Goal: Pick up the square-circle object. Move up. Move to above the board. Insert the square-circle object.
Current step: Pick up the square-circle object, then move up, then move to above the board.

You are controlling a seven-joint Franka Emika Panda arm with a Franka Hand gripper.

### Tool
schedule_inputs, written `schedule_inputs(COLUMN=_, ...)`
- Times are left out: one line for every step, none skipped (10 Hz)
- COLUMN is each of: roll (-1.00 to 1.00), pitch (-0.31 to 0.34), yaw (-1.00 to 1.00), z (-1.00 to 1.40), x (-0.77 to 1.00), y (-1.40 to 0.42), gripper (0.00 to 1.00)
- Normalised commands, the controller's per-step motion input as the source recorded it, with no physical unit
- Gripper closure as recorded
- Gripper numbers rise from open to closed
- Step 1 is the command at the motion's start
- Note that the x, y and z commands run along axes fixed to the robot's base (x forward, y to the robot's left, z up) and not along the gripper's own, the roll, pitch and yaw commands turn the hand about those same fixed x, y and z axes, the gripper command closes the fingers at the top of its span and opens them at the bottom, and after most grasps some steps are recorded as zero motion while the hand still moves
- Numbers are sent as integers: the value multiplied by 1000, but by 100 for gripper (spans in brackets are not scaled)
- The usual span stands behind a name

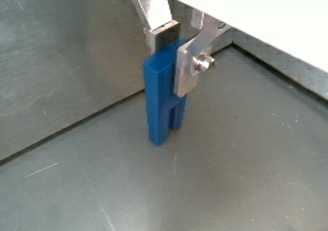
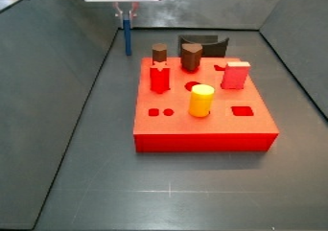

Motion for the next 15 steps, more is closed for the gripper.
schedule_inputs(roll=0, pitch=0, yaw=0, z=0, x=0, y=0, gripper=100)
schedule_inputs(roll=0, pitch=0, yaw=0, z=0, x=0, y=0, gripper=100)
schedule_inputs(roll=0, pitch=0, yaw=0, z=0, x=0, y=0, gripper=100)
schedule_inputs(roll=0, pitch=0, yaw=0, z=0, x=0, y=0, gripper=100)
schedule_inputs(roll=0, pitch=0, yaw=0, z=0, x=0, y=0, gripper=100)
schedule_inputs(roll=0, pitch=0, yaw=0, z=0, x=0, y=0, gripper=100)
schedule_inputs(roll=0, pitch=0, yaw=0, z=0, x=0, y=0, gripper=100)
schedule_inputs(roll=0, pitch=0, yaw=0, z=0, x=0, y=0, gripper=100)
schedule_inputs(roll=0, pitch=0, yaw=0, z=833, x=0, y=0, gripper=100)
schedule_inputs(roll=-3, pitch=5, yaw=-31, z=837, x=1, y=-43, gripper=100)
schedule_inputs(roll=-7, pitch=37, yaw=-28, z=716, x=-28, y=-42, gripper=100)
schedule_inputs(roll=-5, pitch=47, yaw=-23, z=584, x=-20, y=-27, gripper=100)
schedule_inputs(roll=-1, pitch=49, yaw=-20, z=434, x=-15, y=-18, gripper=100)
schedule_inputs(roll=3, pitch=50, yaw=-18, z=272, x=-9, y=-10, gripper=100)
schedule_inputs(roll=44, pitch=31, yaw=33, z=1000, x=-118, y=209, gripper=100)
